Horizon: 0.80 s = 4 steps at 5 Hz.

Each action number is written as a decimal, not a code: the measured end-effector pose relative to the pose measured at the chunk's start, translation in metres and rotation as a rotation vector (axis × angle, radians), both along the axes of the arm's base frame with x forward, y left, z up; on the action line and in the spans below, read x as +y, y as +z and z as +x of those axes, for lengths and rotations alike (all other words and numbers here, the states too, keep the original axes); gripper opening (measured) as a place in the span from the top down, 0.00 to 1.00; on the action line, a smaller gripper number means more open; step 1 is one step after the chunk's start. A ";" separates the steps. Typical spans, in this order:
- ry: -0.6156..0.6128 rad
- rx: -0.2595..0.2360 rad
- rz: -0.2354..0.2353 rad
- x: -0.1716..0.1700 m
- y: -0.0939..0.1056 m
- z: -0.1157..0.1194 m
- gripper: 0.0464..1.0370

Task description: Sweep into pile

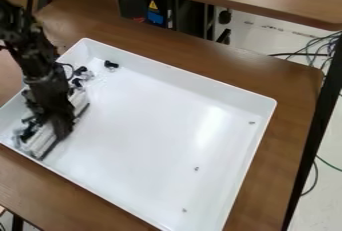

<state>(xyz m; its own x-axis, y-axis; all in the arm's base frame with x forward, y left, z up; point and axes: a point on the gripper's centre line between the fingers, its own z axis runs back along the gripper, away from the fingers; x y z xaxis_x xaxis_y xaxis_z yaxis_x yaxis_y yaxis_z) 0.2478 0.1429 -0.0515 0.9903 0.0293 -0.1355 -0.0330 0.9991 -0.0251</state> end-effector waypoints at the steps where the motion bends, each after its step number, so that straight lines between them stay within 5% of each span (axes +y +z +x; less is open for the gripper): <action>1: -0.029 0.011 0.013 0.005 0.003 0.002 0.68; 3: -0.034 -0.013 -0.012 -0.013 0.013 0.013 0.68; 4: -0.024 -0.056 -0.005 -0.030 0.034 0.026 0.68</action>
<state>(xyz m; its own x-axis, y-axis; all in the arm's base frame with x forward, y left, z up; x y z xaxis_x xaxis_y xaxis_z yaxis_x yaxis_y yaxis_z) 0.2743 0.1128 -0.0175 0.9968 0.0053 -0.0800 -0.0078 0.9995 -0.0310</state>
